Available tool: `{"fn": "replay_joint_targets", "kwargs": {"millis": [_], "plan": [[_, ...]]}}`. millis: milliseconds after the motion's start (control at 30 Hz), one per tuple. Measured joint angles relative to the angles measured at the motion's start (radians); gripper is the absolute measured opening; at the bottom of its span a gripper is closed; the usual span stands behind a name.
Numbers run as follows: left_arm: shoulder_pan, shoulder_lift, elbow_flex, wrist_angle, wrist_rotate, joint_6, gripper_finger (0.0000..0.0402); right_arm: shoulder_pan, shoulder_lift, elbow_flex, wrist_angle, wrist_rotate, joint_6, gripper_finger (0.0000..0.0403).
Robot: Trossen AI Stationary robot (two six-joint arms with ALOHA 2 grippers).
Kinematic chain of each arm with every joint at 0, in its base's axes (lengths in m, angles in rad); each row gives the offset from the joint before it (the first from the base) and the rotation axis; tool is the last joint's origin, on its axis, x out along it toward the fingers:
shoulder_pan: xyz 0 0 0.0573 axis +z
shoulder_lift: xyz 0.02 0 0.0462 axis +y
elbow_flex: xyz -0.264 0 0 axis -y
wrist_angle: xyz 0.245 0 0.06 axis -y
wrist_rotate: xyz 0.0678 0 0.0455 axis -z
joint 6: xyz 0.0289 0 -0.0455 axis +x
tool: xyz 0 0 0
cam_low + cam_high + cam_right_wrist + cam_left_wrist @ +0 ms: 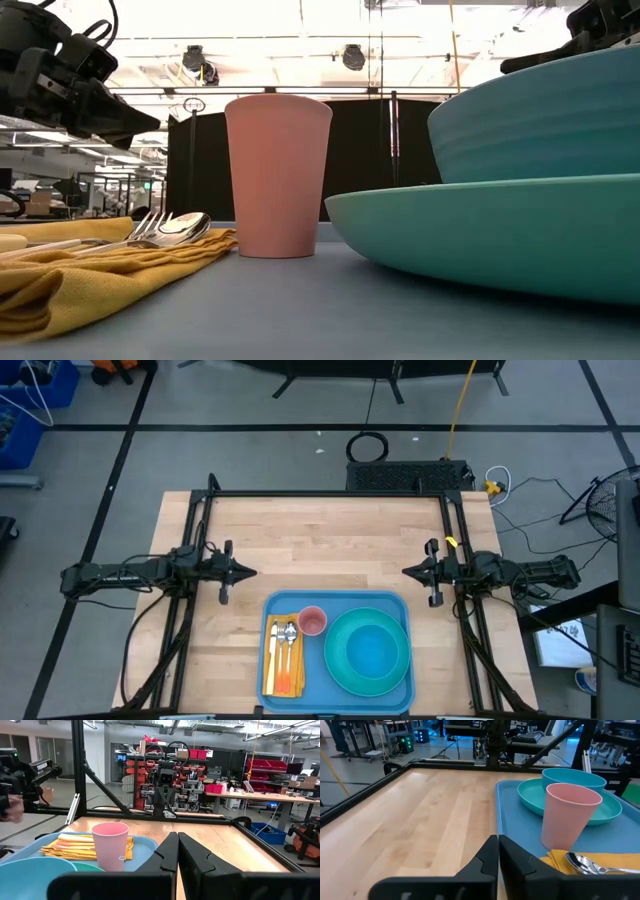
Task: Set up tray
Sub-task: Return to Home Position
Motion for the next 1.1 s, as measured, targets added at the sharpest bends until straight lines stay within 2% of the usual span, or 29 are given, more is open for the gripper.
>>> {"fn": "replay_joint_targets", "kwargs": {"millis": [1100], "plan": [[0.000,0.000,0.000,0.003,0.000,-0.001,0.0021,0.000,0.000,0.000,0.000,-0.003,-0.002,0.0000]]}}
